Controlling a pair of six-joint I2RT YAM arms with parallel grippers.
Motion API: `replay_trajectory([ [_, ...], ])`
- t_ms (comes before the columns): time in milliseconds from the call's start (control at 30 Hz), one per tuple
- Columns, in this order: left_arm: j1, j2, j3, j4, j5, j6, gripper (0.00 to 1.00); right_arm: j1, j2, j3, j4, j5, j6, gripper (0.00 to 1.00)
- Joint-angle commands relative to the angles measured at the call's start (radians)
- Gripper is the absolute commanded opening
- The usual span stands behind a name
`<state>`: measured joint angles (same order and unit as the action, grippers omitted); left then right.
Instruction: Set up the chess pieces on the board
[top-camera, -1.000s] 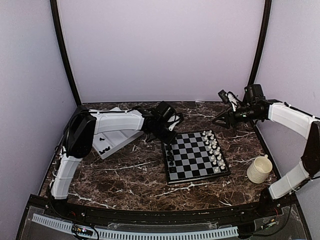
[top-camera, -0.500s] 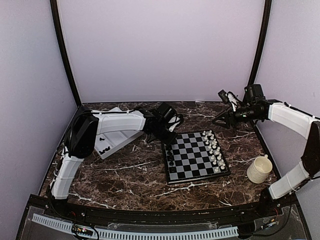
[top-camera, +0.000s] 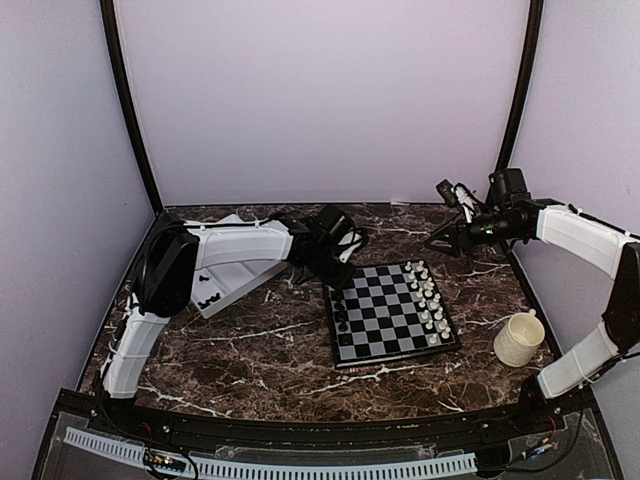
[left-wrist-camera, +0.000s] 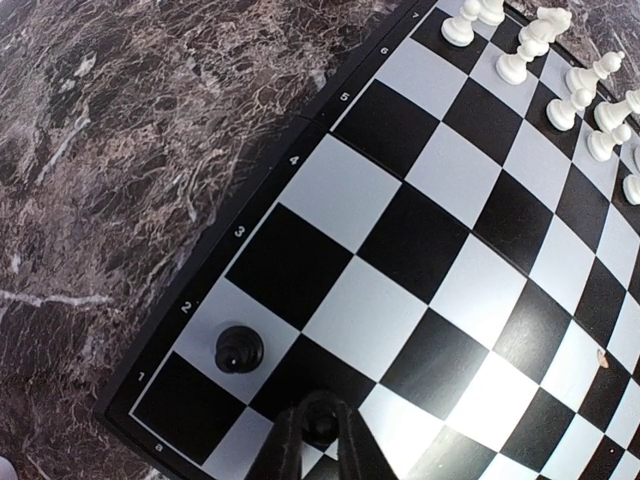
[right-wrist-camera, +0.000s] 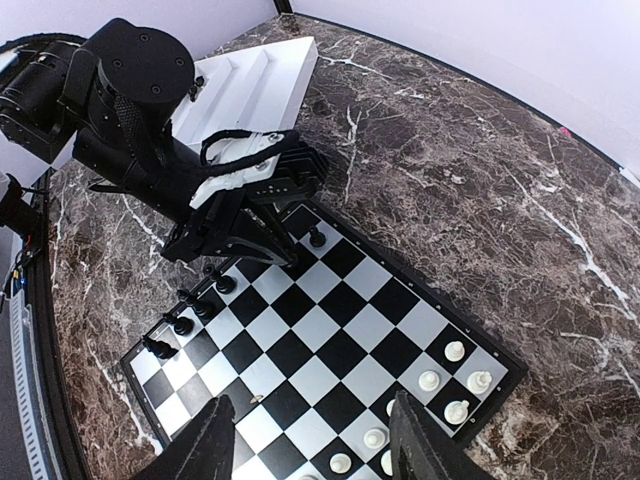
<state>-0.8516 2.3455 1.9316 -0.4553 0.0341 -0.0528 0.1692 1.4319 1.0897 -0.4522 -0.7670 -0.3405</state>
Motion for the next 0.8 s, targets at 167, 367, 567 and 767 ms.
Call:
replay_trajectory([
  [167,-0.007,0.003,0.041,-0.043,-0.006,-0.016,0.21,0.001,-0.014,0.015,0.018,-0.026,-0.011,0.54],
  [367,-0.012,-0.001,0.067,-0.069,-0.016,-0.021,0.23,0.002,-0.015,0.021,0.014,-0.028,-0.012,0.54],
  [567,-0.019,-0.066,0.138,-0.163,-0.023,-0.028,0.24,0.000,-0.018,0.034,-0.006,-0.027,-0.017,0.54],
  [767,-0.016,-0.227,0.112,-0.290,-0.147,0.016,0.27,0.001,-0.018,0.053,-0.030,-0.001,-0.032,0.54],
])
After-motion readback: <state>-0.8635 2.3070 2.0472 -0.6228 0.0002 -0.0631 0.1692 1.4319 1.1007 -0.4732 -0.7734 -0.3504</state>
